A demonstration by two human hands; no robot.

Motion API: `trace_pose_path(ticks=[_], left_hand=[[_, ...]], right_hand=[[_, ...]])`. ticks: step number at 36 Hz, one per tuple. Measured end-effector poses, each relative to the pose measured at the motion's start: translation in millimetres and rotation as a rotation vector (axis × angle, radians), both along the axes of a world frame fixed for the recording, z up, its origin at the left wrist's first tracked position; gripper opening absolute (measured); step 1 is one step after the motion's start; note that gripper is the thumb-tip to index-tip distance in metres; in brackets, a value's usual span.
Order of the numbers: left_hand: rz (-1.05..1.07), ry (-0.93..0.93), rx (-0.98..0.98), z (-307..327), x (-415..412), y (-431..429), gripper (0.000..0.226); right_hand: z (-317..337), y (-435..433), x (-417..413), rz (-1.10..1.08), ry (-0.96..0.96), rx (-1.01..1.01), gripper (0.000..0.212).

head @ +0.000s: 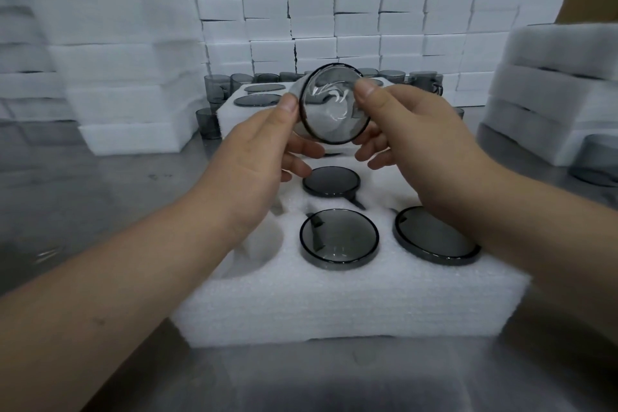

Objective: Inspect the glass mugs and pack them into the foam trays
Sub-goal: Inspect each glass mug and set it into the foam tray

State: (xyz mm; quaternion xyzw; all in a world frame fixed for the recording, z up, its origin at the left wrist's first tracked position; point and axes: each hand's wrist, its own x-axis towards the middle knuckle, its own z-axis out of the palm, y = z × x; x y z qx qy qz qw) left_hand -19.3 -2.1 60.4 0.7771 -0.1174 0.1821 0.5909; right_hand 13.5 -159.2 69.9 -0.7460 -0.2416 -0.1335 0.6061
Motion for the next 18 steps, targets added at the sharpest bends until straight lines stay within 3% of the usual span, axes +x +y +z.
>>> trace_pose_path(ticks=[8, 13, 16, 18], left_hand=[[-0.007, -0.057, 0.017, 0.0, -0.5, 0.5, 0.031], [0.01, -0.138, -0.016, 1.1, -1.7, 0.1, 0.028], [0.037, -0.21, -0.029, 2.1, -3.0, -1.0, 0.021], [0.075, -0.247, -0.029, 1.8, -3.1, -1.3, 0.02]], right_hand=[[1.4, -0.7, -3.3, 0.101, 0.009, 0.008, 0.024], [1.5, -0.1, -3.9, 0.154, 0.03, -0.048, 0.047], [0.3, 1.3, -6.2, 0.146, -0.08, -0.083, 0.021], [0.1, 1.3, -6.6, 0.146, -0.119, -0.099, 0.024]])
